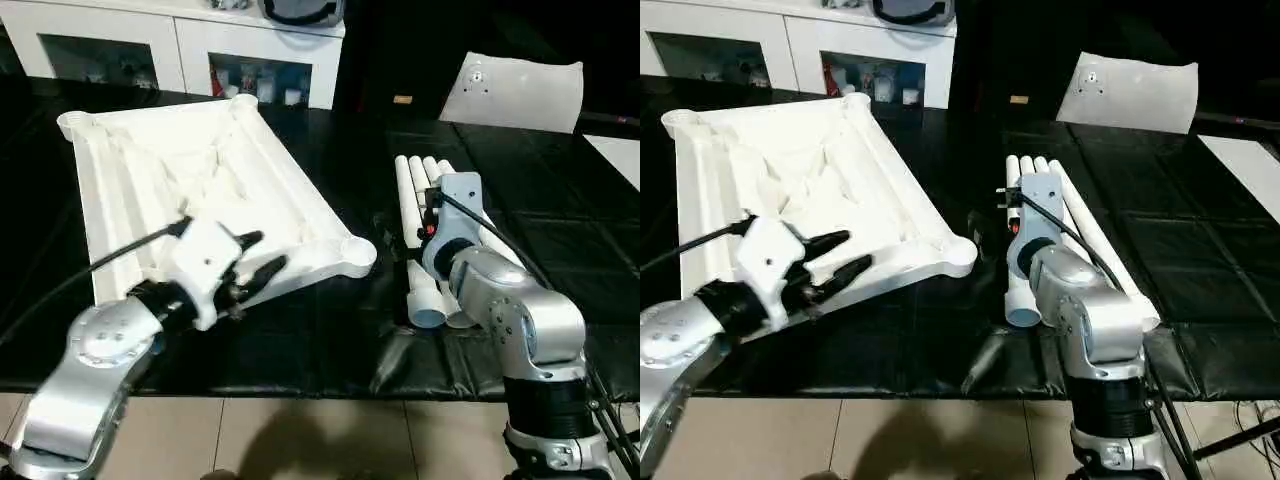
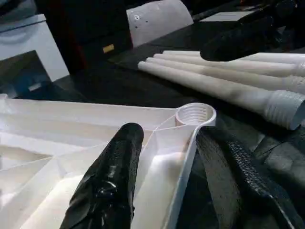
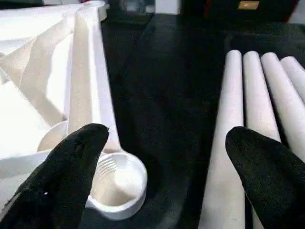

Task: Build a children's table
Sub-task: Pick table leg

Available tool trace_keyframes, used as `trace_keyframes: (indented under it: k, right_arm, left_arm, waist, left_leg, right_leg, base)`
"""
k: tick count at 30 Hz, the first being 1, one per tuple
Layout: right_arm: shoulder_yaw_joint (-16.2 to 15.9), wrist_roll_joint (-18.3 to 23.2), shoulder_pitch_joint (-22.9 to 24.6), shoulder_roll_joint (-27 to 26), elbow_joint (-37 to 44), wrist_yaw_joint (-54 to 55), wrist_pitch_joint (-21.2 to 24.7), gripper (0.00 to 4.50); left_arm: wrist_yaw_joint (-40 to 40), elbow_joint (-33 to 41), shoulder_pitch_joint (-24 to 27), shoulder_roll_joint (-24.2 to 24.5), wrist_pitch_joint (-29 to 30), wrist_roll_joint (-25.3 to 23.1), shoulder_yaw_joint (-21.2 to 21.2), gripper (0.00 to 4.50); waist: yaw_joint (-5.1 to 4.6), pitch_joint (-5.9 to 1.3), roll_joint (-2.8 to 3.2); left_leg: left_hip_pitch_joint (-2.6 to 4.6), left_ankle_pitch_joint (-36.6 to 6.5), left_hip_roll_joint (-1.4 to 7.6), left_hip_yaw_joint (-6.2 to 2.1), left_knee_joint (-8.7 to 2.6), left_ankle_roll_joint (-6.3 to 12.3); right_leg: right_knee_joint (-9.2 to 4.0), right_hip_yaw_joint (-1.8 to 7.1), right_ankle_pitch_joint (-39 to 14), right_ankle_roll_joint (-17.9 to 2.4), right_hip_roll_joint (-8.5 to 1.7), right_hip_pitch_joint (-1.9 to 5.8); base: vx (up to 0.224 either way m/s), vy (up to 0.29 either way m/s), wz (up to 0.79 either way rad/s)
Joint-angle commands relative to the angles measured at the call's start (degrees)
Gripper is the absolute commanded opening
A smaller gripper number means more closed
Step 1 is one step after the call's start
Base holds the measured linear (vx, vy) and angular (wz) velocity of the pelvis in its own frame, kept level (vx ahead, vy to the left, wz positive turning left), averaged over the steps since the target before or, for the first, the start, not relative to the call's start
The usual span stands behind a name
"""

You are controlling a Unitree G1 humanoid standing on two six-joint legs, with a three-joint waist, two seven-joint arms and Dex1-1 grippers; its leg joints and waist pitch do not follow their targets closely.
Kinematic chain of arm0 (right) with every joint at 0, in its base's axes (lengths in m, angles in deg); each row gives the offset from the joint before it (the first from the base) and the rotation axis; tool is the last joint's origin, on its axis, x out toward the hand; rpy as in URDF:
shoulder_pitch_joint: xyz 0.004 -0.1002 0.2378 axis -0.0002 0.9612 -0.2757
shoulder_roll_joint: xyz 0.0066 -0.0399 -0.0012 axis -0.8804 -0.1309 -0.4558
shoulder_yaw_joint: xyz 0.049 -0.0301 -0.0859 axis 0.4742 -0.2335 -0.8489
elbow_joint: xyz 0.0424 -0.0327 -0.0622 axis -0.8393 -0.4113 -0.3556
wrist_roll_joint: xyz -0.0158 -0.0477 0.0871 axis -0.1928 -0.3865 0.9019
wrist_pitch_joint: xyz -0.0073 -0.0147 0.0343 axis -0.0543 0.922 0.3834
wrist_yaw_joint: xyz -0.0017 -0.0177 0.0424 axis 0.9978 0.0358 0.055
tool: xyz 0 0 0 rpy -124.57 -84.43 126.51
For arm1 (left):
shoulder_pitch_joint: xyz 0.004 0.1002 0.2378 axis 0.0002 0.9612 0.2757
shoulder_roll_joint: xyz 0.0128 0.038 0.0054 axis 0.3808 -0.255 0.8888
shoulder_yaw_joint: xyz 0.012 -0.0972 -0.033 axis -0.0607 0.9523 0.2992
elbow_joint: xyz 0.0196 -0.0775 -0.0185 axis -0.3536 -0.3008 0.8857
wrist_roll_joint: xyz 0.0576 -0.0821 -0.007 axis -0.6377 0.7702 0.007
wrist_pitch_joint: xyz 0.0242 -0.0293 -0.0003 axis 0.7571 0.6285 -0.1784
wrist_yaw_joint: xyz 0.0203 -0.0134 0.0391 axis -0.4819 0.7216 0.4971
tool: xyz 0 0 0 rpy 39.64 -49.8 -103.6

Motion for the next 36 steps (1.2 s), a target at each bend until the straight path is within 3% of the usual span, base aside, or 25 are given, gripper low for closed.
trace_keyframes:
  k: [1, 4, 5, 7, 9, 11, 15, 24, 27, 36]
  right_arm:
    - [-0.93, -3.98, -2.09, 0.76, -3.72, 3.42, 1.09, 4.5]
    - [-0.31, -4.09, -3.36, 0.12, -5.05, 4.7, 5.41, 4.5]
    - [-0.17, -4.12, -3.6, -0.01, -5.49, 5.1, 5.61, 4.5]
    - [-0.75, -4.76, -3.88, 0.7, -6.32, 5.08, 4.96, 4.5]
    - [-0.66, -5.76, -4.54, 1.26, -8.32, 5.61, 3.61, 4.5]
    - [-0.27, -6.02, -4.91, 1.14, -9.37, 5.84, 3.38, 4.5]
    - [-0.25, -5.99, -5.39, 1.14, -10.61, 5.58, 5.42, 4.5]
    - [2.93, -2.64, -5.81, -1.0, -14.1, 3.78, 7.51, 4.5]
    - [5.35, -1.48, -6.15, -2.31, -15.42, 4.5, 9.21, 4.5]
    - [6.91, -1.52, -7.07, -2.27, -18.29, 4.84, 8.96, 4.5]
  left_arm:
    - [0.76, 0.68, -0.95, -0.61, 2.28, -0.65, -1.84, 2.23]
    - [0.19, 0.38, -1.93, -0.95, 3.54, 1.15, -1.5, 2.23]
    - [-0.11, 0.57, -2.31, -1.06, 4.36, 2.33, -1.15, 2.52]
    - [-0.66, 0.58, -2.79, -0.68, 4.23, 2.53, -1.26, 2.52]
    - [-0.34, 0.16, -3.64, 0.35, 3.2, 0.22, -2.26, 2.85]
    - [-0.36, -0.26, -3.91, 0.9, 3.14, -0.5, -2.58, 2.96]
    - [-1.11, -0.91, -4.22, 2.13, 3.31, -0.44, -2.98, 2.96]
    - [-2.05, -0.68, -4.32, 2.75, 3.7, 0.17, -4.02, 2.96]
    - [-2.23, -0.46, -4.22, 2.84, 3.93, 0.45, -4.2, 2.96]
    - [-2.5, -0.44, -4.15, 3.09, 3.94, 0.53, -4.39, 2.96]
  waist:
    - [-0.12, -2.92, 1.5]
    - [-0.14, -3.05, 1.44]
    - [-0.1, -3.11, 1.58]
    - [-0.02, -3.21, 1.48]
    - [0.01, -3.29, 1.11]
    - [0.09, -3.28, 1.36]
    - [0.08, -3.25, 1.32]
    - [0.2, -3.29, 1.47]
    - [0.19, -3.27, 1.41]
    - [0.23, -3.38, 1.22]
  left_leg:
    - [0.44, -7.07, 2.88, -0.05, -5.23, -4.23]
    - [0.42, -7.09, 2.64, 0.1, -5.01, -4.62]
    - [0.38, -6.72, 2.71, 0.02, -5.07, -4.68]
    - [0.36, -5.86, 2.7, 0.12, -4.94, -4.84]
    - [0.25, -5.16, 2.78, 0.2, -4.93, -4.31]
    - [0.28, -4.76, 2.81, 0.25, -4.88, -4.29]
    - [0.36, -5.39, 2.88, 0.43, -4.88, -4.23]
    - [0.38, -5.35, 3.13, 0.61, -4.9, -4.31]
    - [0.47, -5.91, 3.11, 0.67, -4.91, -4.56]
    - [0.34, -4.95, 3.08, 0.79, -4.76, -4.54]
  right_leg:
    - [-3.69, 2.15, -6.62, -7.66, -3.35, 1.67]
    - [-3.63, 2.22, -5.33, -7.41, -3.1, 1.82]
    - [-3.51, 2.19, -4.73, -7.42, -3.16, 1.95]
    - [-3.38, 2.15, -2.59, -7.58, -3.11, 2.03]
    - [-3.31, 2.13, -1.47, -7.69, -3.13, 2.21]
    - [-3.28, 2.14, -1.45, -7.69, -3.15, 2.19]
    - [-3.3, 2.18, -2.3, -7.93, -3.12, 2.15]
    - [-3.22, 2.24, -2.05, -8.73, -3.16, 2.12]
    - [-3.3, 2.28, -3.39, -8.58, -3.07, 2.01]
    - [-3.21, 2.32, -3.29, -8.23, -3.07, 1.98]
  base:
    - [0.0, 0.0, 0.0]
    - [0.0, 0.0, 0.0]
    - [0.0, 0.0, 0.0]
    - [0.0, 0.0, 0.0]
    - [0.0, 0.0, 0.0]
    - [0.0, 0.0, 0.0]
    - [0.0, 0.0, 0.0]
    - [0.0, 0.0, 0.0]
    - [0.0, 0.0, 0.0]
    - [0.0, 0.0, 0.0]
